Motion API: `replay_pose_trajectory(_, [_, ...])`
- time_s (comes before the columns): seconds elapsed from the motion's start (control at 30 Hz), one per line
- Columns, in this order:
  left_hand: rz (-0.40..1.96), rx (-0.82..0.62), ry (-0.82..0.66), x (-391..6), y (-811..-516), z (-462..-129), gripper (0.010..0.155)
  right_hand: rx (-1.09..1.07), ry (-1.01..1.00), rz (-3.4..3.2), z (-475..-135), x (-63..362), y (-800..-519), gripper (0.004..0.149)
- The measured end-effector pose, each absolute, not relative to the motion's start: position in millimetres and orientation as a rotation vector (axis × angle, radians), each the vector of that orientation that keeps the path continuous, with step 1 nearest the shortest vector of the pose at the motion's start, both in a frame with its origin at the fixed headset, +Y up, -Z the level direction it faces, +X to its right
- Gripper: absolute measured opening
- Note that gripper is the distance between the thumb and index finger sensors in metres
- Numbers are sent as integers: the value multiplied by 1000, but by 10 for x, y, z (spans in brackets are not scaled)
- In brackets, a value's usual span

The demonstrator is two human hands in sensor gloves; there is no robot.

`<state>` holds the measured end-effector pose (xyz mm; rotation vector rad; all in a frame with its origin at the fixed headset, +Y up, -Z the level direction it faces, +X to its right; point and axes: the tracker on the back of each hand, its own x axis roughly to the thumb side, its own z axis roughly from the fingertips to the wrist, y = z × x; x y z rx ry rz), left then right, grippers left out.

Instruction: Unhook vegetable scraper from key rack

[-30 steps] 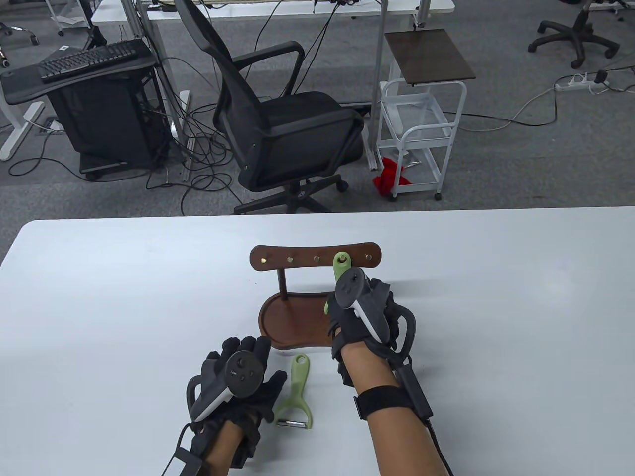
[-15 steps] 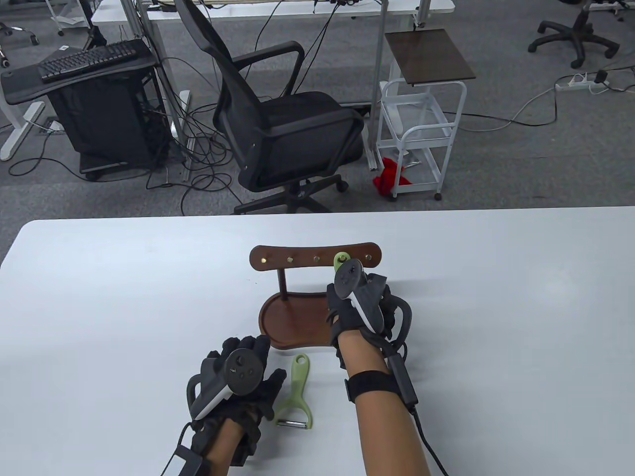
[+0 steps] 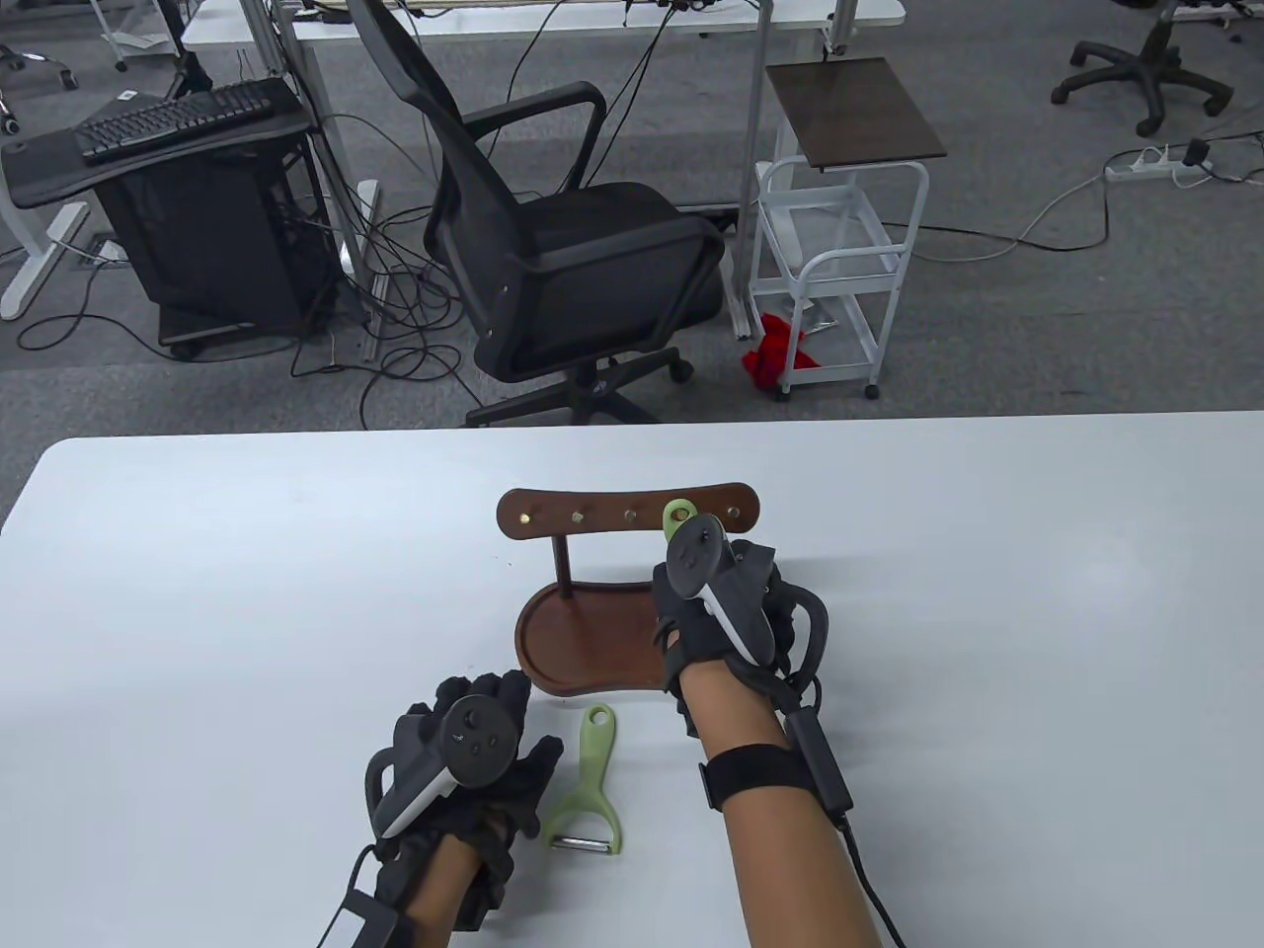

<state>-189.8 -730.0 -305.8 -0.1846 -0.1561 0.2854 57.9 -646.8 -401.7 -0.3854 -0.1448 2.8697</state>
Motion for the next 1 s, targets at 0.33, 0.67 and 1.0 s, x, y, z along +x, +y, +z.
replay_pose_trajectory(0.33, [283, -170, -170, -1902, -7288, -3028, 77, -215, -141, 2852, -3683, 645, -6427, 54])
replay_pose_trajectory(0.67, [278, -172, -172, -1904, -7300, -3013, 77, -60, -76, 2883, -3301, 753, -6602, 53])
replay_pose_trajectory(1.0, [274, -181, -163, -1907, -7313, -2999, 77, -32, 50, 2846, -3083, 815, -6981, 52])
